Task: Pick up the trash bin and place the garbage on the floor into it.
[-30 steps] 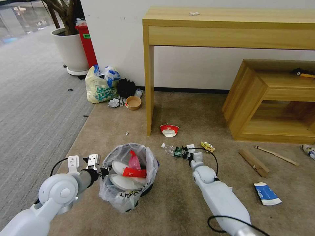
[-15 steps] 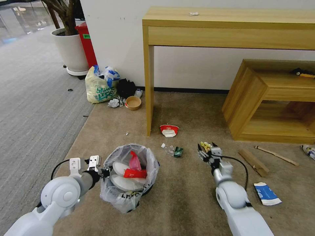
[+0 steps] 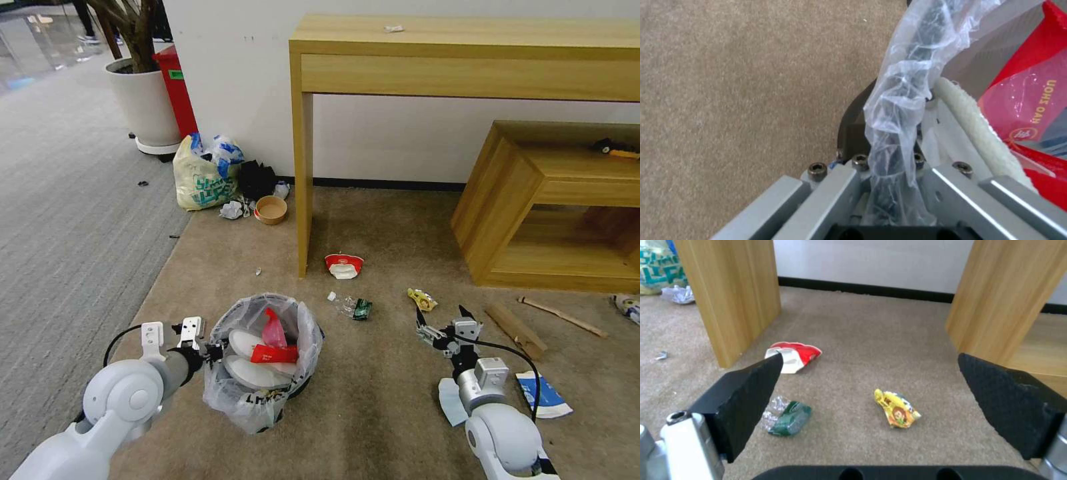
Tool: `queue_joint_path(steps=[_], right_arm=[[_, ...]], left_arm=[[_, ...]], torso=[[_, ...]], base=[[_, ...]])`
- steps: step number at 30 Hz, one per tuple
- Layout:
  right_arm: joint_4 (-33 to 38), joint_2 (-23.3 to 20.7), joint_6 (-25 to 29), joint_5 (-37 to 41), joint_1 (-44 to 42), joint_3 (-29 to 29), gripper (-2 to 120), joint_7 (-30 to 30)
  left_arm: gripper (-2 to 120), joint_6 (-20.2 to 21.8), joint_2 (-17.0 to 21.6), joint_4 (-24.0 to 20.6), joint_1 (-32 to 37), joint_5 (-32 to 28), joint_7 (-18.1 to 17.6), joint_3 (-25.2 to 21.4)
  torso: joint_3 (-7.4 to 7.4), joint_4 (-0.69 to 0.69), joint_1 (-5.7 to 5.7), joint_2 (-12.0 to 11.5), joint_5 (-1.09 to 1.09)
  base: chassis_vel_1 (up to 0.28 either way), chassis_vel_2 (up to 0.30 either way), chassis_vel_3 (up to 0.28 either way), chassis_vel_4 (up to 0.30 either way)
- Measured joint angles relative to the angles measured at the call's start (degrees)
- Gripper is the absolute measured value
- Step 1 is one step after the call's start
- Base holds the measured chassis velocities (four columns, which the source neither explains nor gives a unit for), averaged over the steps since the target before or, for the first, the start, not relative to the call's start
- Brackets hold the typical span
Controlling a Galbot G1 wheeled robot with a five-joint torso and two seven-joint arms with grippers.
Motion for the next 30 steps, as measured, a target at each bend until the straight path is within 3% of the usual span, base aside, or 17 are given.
queue_joint_path(steps=[18, 20, 21, 24, 30], right_arm=[[-3.5, -0.9, -1.9, 1.3, 2.6, -3.8, 100, -1.2], [-8.0, -2.7, -3.6, 3.1, 5.5, -5.4, 100, -6.7], [-8.0, -2.7, -3.6, 3.1, 5.5, -5.4, 100, -6.7], [-18.2, -6.0, -4.9, 3.5, 12.7, -8.7, 100, -16.3], [-29.1, -10.1, -7.3, 4.5, 23.1, -15.7, 100, -25.7]], left_arm=[[0, 0.0, -0.5, 1.9, -0.7, 1.3, 1.4, 0.1], [0, 0.0, -0.5, 2.2, -0.9, 1.6, 1.7, 0.2], [0, 0.0, -0.5, 2.2, -0.9, 1.6, 1.7, 0.2], [0, 0.0, -0.6, 2.4, -1.0, 1.8, 1.7, 0.4], [0, 0.0, -0.1, 2.6, -1.7, 1.7, 1.9, 0.7]], torso=[[0.02, 0.00, 0.02, 0.0, 0.00], [0.02, -0.01, 0.02, 0.0, 0.00], [0.02, -0.01, 0.02, 0.0, 0.00], [0.01, -0.01, 0.01, 0.0, 0.01], [0.01, 0.02, 0.01, 0.0, -0.01]], base=[[-0.132, 0.126, 0.128, -0.129], [-0.063, 0.030, 0.021, -0.021], [-0.063, 0.005, 0.010, -0.021], [0.000, 0.000, 0.000, 0.000], [0.000, 0.000, 0.000, 0.000]])
